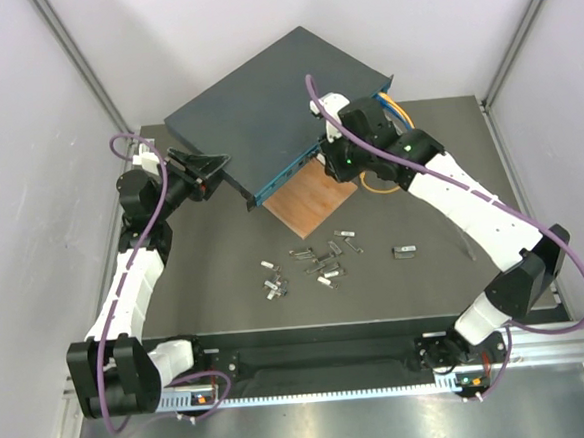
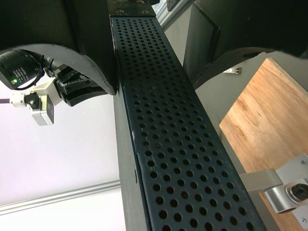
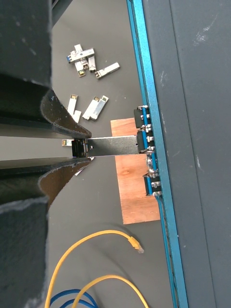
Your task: Insert the plug into the switch port
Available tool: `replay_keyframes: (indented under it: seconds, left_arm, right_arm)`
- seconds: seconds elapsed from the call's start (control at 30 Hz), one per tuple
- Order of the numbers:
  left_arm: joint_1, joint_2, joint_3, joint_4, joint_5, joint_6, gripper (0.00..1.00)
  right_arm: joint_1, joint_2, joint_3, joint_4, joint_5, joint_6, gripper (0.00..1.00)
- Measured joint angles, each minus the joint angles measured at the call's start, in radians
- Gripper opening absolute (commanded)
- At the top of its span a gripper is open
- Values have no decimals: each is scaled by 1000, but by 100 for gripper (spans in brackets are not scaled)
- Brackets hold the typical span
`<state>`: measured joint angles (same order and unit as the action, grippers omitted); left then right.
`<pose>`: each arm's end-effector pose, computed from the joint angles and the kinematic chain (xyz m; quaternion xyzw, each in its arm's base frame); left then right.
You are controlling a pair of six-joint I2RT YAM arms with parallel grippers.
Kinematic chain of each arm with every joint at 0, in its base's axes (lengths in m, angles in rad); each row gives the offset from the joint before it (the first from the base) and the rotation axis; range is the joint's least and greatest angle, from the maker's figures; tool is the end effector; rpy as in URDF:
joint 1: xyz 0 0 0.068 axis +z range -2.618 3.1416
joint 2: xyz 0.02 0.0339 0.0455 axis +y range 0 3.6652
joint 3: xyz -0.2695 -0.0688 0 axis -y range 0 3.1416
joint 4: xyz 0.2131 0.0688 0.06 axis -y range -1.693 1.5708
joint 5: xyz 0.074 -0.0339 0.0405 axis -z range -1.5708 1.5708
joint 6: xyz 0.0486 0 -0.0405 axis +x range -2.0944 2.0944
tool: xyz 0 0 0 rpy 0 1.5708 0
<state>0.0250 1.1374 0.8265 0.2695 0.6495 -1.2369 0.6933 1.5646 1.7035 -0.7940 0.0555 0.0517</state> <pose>0.2413 -0.0234 0.3454 -0.2251 0.6825 -0.5629 0.4082 0.2465 0.2013 0.3973 -0.2711 0.8548 0.1376 0.4206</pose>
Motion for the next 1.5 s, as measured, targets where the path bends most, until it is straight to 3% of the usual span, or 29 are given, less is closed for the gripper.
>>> replay_keyframes:
  seconds: [0.83, 1.27, 1.5]
  left_arm:
    - [0, 2, 0, 2, 1, 0, 0]
    - [0, 6, 0, 6, 6, 0, 0]
    - [2, 6, 1, 6, 7, 0, 0]
  right_arm:
    - [14, -2, -48, 42, 22, -34, 0]
    - [14, -79, -63, 121, 1, -77, 0]
    - [13, -97, -160, 183, -11, -122, 0]
